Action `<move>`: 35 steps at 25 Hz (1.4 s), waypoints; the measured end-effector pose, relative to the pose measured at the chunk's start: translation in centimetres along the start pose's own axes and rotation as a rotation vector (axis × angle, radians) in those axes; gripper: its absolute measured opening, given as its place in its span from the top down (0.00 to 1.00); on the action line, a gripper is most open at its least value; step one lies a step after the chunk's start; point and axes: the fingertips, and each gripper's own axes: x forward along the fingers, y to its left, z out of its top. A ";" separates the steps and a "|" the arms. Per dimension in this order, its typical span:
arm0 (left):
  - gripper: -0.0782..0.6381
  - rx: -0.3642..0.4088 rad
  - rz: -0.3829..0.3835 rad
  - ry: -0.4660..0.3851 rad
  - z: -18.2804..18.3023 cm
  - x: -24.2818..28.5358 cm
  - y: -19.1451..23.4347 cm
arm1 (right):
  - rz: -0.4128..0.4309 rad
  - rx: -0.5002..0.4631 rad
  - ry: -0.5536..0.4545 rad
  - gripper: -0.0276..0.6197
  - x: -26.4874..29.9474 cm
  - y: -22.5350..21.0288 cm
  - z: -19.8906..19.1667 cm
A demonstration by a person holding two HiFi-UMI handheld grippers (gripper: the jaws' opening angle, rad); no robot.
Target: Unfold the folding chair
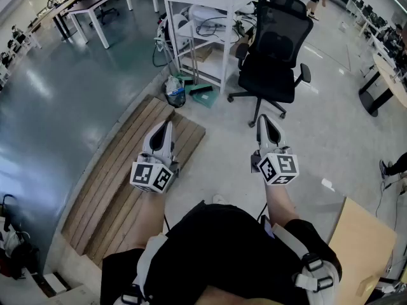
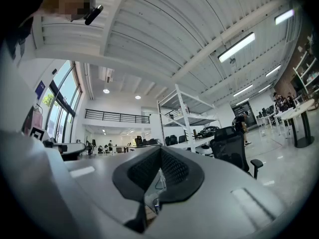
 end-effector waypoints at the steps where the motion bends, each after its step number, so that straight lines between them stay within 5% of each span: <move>1: 0.89 -0.001 0.001 -0.006 -0.1 -0.1 0.2 | 0.002 -0.002 0.000 0.96 0.1 0.1 -0.1; 12: 0.89 -0.003 0.008 -0.021 -0.2 -0.7 1.2 | 0.017 0.004 0.006 0.96 0.6 1.1 -0.7; 20: 0.89 0.008 0.061 -0.026 0.6 -2.6 2.0 | 0.115 -0.016 -0.017 0.95 1.6 4.1 -0.6; 27: 0.89 0.088 0.225 -0.074 2.3 -7.0 5.0 | 0.222 0.016 0.016 0.95 4.0 7.3 -2.0; 35: 0.89 0.095 0.435 -0.095 4.2 -15.6 9.7 | 0.411 0.053 0.083 0.95 7.7 14.7 -4.7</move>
